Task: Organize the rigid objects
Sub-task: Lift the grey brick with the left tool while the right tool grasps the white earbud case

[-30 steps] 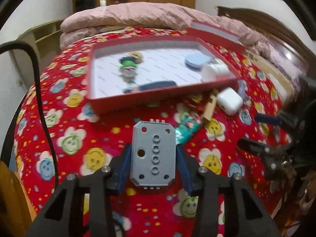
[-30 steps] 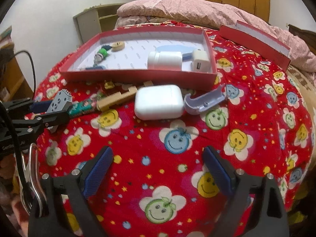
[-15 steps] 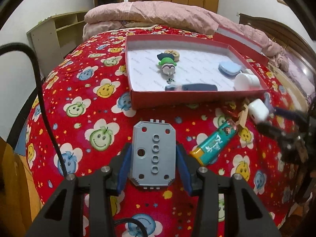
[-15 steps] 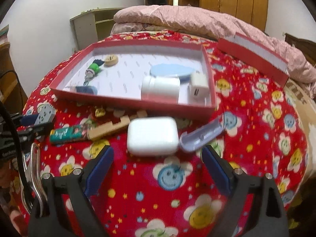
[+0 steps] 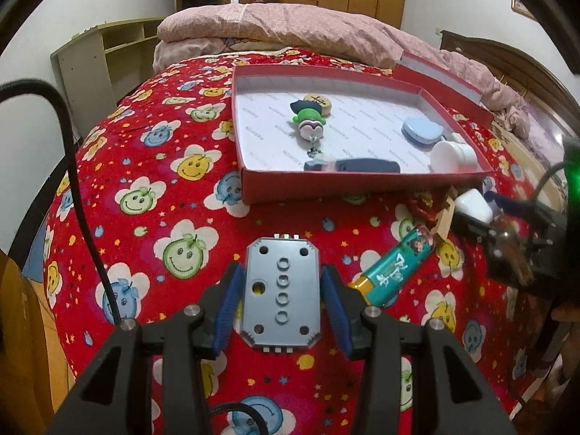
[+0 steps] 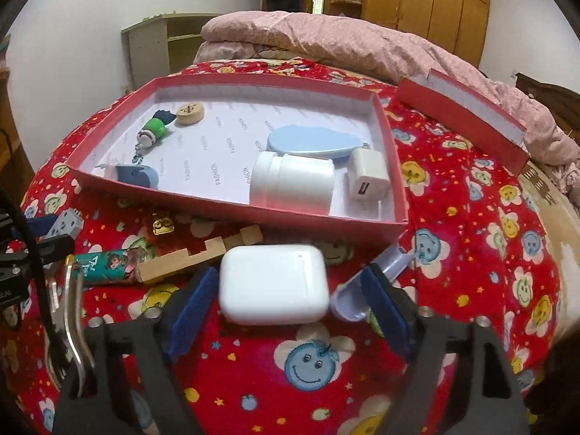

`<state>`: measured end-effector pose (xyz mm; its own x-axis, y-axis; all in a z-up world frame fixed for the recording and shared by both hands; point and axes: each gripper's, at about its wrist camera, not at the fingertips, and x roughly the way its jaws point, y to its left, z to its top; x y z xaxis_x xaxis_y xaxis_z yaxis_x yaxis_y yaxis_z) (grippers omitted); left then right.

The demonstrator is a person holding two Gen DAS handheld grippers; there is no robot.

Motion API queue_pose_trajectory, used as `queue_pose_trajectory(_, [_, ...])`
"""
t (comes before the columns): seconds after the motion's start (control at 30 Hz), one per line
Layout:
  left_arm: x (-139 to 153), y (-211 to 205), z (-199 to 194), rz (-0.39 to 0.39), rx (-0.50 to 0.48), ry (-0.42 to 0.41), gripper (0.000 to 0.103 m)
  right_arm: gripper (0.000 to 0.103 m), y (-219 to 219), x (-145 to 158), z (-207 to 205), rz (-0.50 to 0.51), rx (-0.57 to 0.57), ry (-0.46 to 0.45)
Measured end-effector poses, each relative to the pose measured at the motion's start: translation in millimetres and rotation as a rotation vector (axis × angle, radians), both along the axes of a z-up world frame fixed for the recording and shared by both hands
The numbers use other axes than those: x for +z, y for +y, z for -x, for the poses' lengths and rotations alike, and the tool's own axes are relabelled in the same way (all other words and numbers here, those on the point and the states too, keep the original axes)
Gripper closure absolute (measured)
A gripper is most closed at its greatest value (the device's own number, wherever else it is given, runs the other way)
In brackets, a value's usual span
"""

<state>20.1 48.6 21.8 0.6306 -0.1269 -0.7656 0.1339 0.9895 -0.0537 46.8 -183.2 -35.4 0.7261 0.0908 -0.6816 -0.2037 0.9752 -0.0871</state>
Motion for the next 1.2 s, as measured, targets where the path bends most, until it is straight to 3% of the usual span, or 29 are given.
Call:
queue_pose_trajectory(0.2, [1, 0, 2, 0.006, 0.001, 0.002, 0.056, 0.032, 3, 2, 8, 0.020, 0.020, -0.014])
queue_pose_trajectory(0.47, [10, -1, 7, 0.026, 0.001, -0.009, 0.056, 0.045, -1, 15, 25, -0.041, 0.045, -0.042])
queue_pose_trajectory(0.63, [12, -2, 8, 0.030, -0.001, -0.004, 0.056, 0.042, -1, 13, 25, -0.044, 0.053, -0.039])
queue_pose_trajectory(0.77, [12, -3, 7, 0.037, -0.003, -0.001, 0.056, 0.027, 2, -1, 18, -0.022, 0.069, 0.019])
queue_pose_trajectory(0.87, [11, -2, 6, 0.044, -0.004, 0.002, 0.056, 0.026, 4, -2, 18, -0.011, 0.071, -0.001])
queue_pose_trajectory(0.97, [11, -2, 5, 0.046, -0.003, 0.004, 0.056, 0.026, -2, 0, 18, -0.065, 0.072, 0.011])
queue_pose_trajectory(1.2, [16, -3, 1, 0.061, -0.008, 0.002, 0.056, 0.033, -6, 4, 22, -0.124, 0.083, 0.024])
